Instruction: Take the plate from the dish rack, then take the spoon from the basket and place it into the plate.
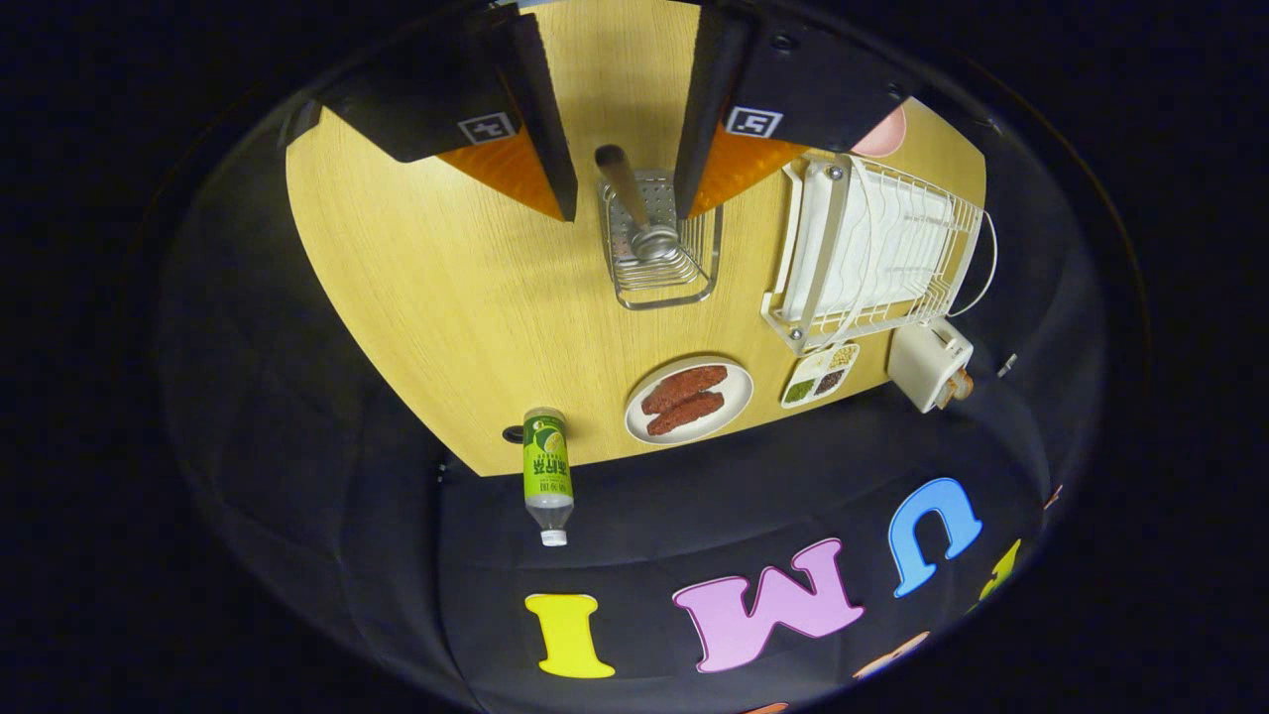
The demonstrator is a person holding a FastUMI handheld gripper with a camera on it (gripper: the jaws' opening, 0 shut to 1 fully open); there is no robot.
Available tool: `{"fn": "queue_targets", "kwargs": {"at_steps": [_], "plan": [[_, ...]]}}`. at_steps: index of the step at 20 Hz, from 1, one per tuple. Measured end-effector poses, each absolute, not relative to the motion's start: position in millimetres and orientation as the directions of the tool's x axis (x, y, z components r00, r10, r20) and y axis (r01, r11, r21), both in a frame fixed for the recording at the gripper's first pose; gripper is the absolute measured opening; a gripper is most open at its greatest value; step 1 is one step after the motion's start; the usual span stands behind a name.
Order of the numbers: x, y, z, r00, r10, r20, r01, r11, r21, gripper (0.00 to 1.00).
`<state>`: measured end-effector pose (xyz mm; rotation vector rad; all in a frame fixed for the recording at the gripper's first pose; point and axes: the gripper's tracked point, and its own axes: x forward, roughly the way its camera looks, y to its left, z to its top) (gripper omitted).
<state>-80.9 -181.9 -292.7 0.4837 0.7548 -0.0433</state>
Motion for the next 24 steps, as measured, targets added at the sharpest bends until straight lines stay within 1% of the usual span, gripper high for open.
{"fn": "queue_targets", "kwargs": {"at_steps": [2,3,5,6,7,8,9,13,19,24], "plan": [[-82.0,-179.1,-300.5,0.713,0.138,-0.688,0.219,0.888,0.404,0.52],[-82.0,-176.5,-304.1,0.704,0.145,-0.695,0.224,0.884,0.411,0.41],[-83.5,-167.9,-306.1,0.693,0.188,-0.696,0.227,0.859,0.459,0.25],[-84.6,-163.4,-300.7,0.690,0.213,-0.692,0.232,0.840,0.490,0.23],[-84.4,-164.5,-301.1,0.689,0.217,-0.692,0.242,0.831,0.501,0.17],[-82.4,-166.5,-300.1,0.693,0.217,-0.688,0.249,0.823,0.511,0.17],[-81.5,-168.4,-298.9,0.695,0.211,-0.687,0.254,0.822,0.509,0.15],[-80.3,-173.9,-286.5,0.692,0.203,-0.692,0.283,0.806,0.519,0.11],[-78.3,-185.8,-245.9,0.724,0.198,-0.661,0.250,0.818,0.518,0.11],[-87.0,-191.6,-184.0,0.773,0.197,-0.604,0.208,0.820,0.533,0.11]]}}
